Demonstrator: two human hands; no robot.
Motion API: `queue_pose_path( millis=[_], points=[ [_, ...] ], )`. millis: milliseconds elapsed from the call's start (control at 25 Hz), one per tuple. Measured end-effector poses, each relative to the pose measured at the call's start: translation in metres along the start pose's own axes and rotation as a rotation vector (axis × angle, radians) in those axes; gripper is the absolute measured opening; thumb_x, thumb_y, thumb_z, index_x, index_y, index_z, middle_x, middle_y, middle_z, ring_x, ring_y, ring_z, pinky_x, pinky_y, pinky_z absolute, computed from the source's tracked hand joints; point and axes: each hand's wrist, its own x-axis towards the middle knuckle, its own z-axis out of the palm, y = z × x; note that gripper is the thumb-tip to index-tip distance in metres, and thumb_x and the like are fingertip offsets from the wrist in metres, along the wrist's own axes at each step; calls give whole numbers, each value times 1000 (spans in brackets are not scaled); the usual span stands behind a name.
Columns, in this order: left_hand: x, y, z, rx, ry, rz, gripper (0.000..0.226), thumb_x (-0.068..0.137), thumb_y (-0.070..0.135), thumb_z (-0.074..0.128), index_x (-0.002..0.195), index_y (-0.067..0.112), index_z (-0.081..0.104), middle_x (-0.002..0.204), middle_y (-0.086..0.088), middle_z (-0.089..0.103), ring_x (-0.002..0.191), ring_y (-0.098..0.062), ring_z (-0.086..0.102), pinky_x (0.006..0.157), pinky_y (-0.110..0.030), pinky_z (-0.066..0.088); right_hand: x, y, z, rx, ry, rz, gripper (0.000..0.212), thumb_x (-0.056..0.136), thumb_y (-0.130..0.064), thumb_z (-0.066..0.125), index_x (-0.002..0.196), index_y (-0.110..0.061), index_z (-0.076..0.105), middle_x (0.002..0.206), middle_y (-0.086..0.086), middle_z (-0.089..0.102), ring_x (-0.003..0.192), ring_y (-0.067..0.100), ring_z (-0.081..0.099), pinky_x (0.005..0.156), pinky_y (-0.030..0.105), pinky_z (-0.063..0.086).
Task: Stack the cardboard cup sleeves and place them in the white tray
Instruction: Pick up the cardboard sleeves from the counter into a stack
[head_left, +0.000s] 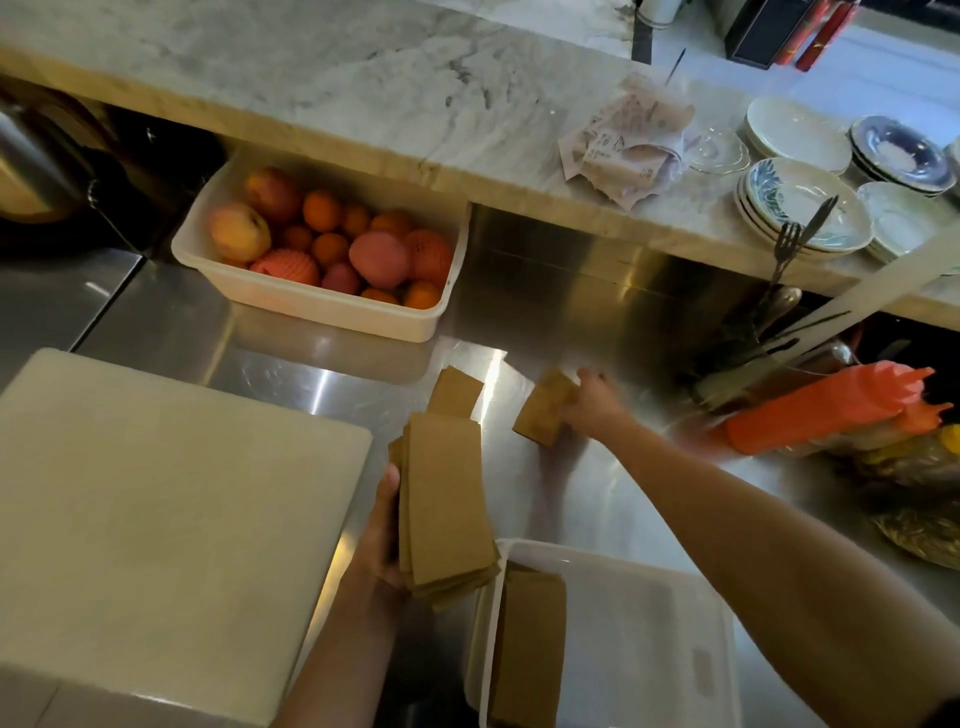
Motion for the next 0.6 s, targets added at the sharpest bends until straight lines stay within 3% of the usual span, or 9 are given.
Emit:
queue_pose_path(
  millis=[80,200,320,400,480,600],
  points=[
    [5,5,-3,-5,-87,-40,107,69,64,77,145,18,16,125,-16,53,111,-33,61,93,-50,51,12,2,8,-123,-8,-16,85,77,-46,73,143,-16,30,144,15,35,126,36,42,96,42,43],
    [8,11,-3,-24,-122,-39,108,66,61,82,142,18,19,121,-16,52,106,-34,64,85,-49,56,22,3,14,-237,-1,-25,96,71,-57,74,143,-17,26,143,15,32,126,36,40,96,43,43],
    [7,14,5,-15,-98,-29,112,56,56,88,141,15,28,116,-17,52,98,-34,67,79,-49,59,25,4,18,-184,27,38,104,66,-50,81,143,-12,22,142,14,34,124,34,42,94,43,44],
    [7,15,12,-13,-93,-21,108,48,54,93,131,13,37,108,-16,53,88,-32,68,73,-47,58,23,5,18,-13,46,58,91,70,-35,83,138,-11,28,131,13,44,110,27,51,84,37,49],
    [6,16,18,-4,-82,-10,112,46,54,93,132,13,36,107,-17,56,88,-32,69,74,-47,58,18,6,14,231,56,41,61,80,-16,75,127,-12,38,120,12,52,96,22,53,72,33,48],
    [2,17,24,-14,-55,25,120,43,55,94,137,14,32,108,-16,59,88,-31,70,73,-47,60,0,-2,-3,575,28,27,33,87,0,62,113,-16,48,115,13,55,101,29,59,73,36,56]
  ],
)
